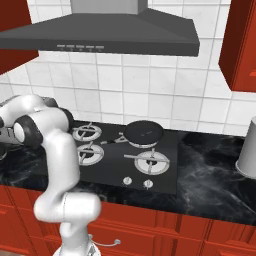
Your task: Pick the kettle from the counter and place it on a stove burner. Then turn the burner on.
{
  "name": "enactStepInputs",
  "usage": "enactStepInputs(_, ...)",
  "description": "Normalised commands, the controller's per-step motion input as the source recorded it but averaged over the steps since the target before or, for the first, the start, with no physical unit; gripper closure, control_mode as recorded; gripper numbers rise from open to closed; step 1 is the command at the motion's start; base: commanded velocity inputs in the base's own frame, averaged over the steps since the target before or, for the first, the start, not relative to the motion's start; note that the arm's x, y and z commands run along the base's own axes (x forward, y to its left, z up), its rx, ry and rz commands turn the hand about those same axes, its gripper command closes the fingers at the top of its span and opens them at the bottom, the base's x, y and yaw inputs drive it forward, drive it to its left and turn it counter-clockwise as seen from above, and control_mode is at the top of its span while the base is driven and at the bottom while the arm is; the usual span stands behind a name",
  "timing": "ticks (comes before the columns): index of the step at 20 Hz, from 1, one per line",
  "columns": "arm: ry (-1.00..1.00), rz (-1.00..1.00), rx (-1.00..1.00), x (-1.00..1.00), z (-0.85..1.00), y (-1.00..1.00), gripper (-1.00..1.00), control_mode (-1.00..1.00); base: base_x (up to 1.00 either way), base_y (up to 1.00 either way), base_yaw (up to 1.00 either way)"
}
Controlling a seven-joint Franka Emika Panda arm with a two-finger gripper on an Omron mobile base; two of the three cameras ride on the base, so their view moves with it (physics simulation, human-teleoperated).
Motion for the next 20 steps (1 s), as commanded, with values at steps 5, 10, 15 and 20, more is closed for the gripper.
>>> enactStepInputs(5, 0.00, 0.00, 0.00, 0.04, -0.05, 0.08, 1.00, -1.00, 0.00, 0.00, 0.00)
enactStepInputs(10, 0.00, 0.00, 0.00, -0.14, 0.00, -0.03, 1.00, -1.00, 0.00, 0.00, 0.00)
enactStepInputs(15, 0.00, -0.03, 0.00, -0.30, 0.00, -0.19, 1.00, -1.00, 0.00, 0.00, 0.00)
enactStepInputs(20, 0.00, -0.05, 0.00, -0.32, 0.08, -0.35, 1.00, -1.00, 0.00, 0.00, 0.00)
